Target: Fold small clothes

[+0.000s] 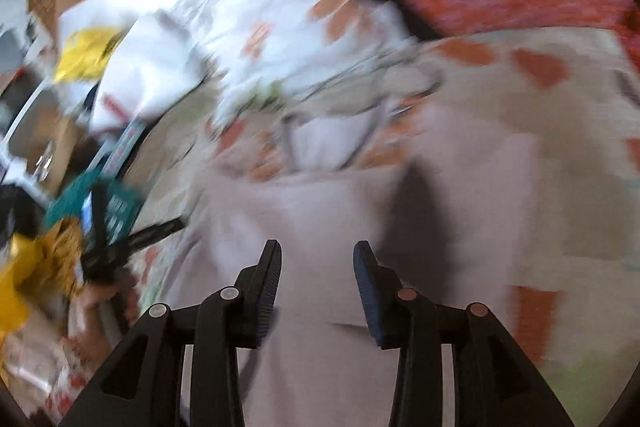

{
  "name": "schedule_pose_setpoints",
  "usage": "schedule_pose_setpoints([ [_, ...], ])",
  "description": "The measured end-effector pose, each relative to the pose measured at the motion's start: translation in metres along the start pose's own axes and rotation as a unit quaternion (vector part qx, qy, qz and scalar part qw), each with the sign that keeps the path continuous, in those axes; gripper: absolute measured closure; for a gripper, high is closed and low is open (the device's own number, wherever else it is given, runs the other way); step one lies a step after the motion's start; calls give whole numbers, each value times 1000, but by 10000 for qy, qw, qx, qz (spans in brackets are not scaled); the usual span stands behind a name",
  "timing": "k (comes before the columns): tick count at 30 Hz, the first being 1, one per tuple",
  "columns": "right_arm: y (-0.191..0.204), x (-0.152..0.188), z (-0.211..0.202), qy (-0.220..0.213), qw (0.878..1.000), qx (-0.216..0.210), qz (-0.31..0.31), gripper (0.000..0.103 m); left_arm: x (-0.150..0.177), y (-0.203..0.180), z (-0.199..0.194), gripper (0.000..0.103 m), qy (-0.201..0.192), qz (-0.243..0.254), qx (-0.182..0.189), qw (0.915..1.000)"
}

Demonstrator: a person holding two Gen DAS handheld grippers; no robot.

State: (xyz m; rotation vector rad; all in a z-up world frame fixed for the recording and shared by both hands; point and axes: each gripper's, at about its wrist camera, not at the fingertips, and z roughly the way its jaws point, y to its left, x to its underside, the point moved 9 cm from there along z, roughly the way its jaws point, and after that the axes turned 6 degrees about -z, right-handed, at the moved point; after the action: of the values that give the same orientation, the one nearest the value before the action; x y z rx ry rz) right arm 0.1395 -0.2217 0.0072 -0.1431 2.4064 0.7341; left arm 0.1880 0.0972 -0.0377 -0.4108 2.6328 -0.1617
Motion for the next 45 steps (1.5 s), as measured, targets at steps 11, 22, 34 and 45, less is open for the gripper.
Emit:
schedule_pose_setpoints([
  [11,-142,11,-17,225,9477,3162,383,57,-9,30,3,84,90,-715,136,9973],
  [22,-141,24,-30,-33,9654,2139,1491,54,3,-28,28,67,344,138,671,9971],
  [34,-104,12,-26,-323,9680,2411,611,54,12,37,-5,103,207,-297,52,9993],
  [45,119,-50,123,327,9851,614,-1573,46,-3,45,-53,56,-405,-632,246,9969],
])
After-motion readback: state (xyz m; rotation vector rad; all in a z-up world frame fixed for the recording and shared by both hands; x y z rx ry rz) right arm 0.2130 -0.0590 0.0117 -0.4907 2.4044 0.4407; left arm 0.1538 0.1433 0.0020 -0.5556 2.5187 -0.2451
